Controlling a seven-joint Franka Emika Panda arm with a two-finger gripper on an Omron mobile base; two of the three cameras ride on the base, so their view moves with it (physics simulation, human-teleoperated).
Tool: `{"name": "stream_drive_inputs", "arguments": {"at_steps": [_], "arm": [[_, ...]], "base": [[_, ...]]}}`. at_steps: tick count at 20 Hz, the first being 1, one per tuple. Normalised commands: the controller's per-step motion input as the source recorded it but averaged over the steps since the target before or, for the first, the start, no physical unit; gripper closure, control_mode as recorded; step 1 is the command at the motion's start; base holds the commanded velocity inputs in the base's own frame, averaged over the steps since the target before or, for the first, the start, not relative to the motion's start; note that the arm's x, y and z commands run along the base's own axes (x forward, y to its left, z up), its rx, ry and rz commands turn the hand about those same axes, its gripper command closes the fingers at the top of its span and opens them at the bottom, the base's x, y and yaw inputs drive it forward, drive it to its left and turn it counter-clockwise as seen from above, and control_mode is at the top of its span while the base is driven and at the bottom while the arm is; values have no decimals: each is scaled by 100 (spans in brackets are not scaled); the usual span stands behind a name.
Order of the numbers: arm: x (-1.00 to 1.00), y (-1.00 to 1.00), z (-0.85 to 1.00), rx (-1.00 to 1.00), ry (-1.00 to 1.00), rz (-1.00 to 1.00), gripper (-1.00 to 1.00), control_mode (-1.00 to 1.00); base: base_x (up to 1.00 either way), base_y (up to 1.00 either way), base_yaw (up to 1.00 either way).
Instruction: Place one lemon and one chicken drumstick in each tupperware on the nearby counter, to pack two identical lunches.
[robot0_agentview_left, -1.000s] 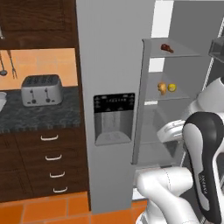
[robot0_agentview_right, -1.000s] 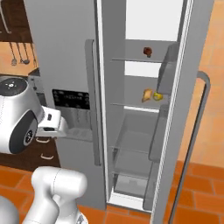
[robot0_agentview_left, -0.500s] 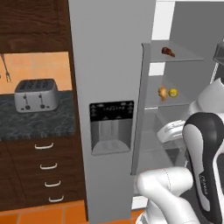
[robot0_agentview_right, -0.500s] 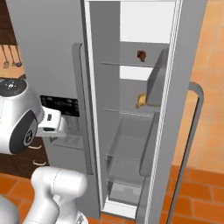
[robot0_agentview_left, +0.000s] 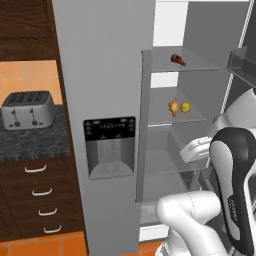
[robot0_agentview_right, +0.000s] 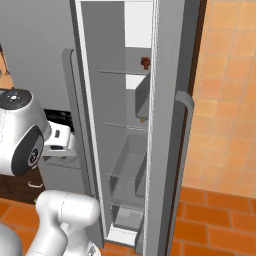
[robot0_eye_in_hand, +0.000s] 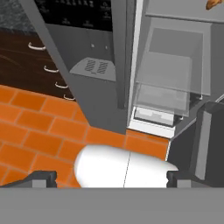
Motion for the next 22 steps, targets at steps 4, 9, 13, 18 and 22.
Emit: {"name": "stream_drive_inputs", "arguments": {"at_steps": [4,9,13,18,22], "arm": [[7,0,0,1,1,0,-100,-100],[20,-10,0,-5,-16,-9,-100,-100],[33,-41,0,-4,-18,-18,-100,-100],[53,-66,10,11,-5,0,-100,-100],[61,-21,24,0,-3,0,-100,-100]], "base": [[8,0,0],[0,0,0],[0,0,0],[0,0,0],[0,0,0]]}}
